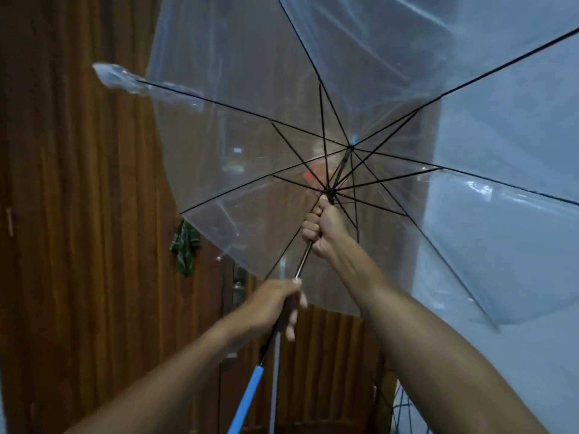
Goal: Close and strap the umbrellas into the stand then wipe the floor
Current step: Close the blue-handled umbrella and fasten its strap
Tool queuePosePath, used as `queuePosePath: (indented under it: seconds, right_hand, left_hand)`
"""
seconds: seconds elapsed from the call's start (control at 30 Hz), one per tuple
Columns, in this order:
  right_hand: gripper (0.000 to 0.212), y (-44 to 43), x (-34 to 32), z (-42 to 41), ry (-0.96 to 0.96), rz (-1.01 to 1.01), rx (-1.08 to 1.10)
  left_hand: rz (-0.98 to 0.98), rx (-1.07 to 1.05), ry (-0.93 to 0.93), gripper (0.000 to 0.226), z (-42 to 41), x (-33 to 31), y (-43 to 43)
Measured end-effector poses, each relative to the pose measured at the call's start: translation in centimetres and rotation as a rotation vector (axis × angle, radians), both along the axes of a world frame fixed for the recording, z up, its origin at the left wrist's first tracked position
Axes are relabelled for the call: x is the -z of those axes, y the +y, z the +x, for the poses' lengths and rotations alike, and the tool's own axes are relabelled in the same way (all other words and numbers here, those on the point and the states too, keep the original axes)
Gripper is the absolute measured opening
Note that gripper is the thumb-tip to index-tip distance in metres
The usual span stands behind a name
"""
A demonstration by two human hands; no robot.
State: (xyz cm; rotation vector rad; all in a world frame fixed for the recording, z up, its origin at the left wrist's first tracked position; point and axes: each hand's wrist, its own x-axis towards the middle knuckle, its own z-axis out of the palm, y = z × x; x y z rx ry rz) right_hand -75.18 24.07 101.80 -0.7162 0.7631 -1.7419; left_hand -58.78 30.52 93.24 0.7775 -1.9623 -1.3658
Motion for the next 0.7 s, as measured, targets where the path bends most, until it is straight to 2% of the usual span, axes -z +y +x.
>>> queuePosePath:
  seconds: [0.07, 0.17, 0.27, 0.43, 0.57, 0.7]
  right_hand:
    - [0.049, -0.3, -0.9, -1.1, 0.013, -0.002, 0.029]
    - [0.049, -0.7, -1.4, -1.8, -0.003, -0.013, 0.042]
    - [0.05, -0.6, -0.4, -0.7, -0.076, -0.006, 0.023]
    - [0.052, 0.8, 3.1, 2.0, -0.105, 0.059, -0.15]
    - [0.049, 1.3, 2.7, 1.3, -0.05, 0.005, 0.03]
    - [0.049, 1.3, 0.8, -1.2, -0.017, 0.011, 0.122]
  left_hand:
    - [0.052, 0.045, -0.021, 0.047, 0.9, 1.7, 1.3]
    - [0.034, -0.084, 0.052, 0.045, 1.2, 2.2, 1.8]
    - [0.076, -0.116, 0.068, 0.047, 0.5, 1.2, 0.6]
    - [0.182, -0.186, 0.128, 0.048, -1.8, -0.5, -0.7]
    - [0.23, -0.142, 0.143, 0.047, -2.6, -0.7, -0.3]
    - [0.361, 0.047, 0.125, 0.046, -0.6, 1.1, 1.7]
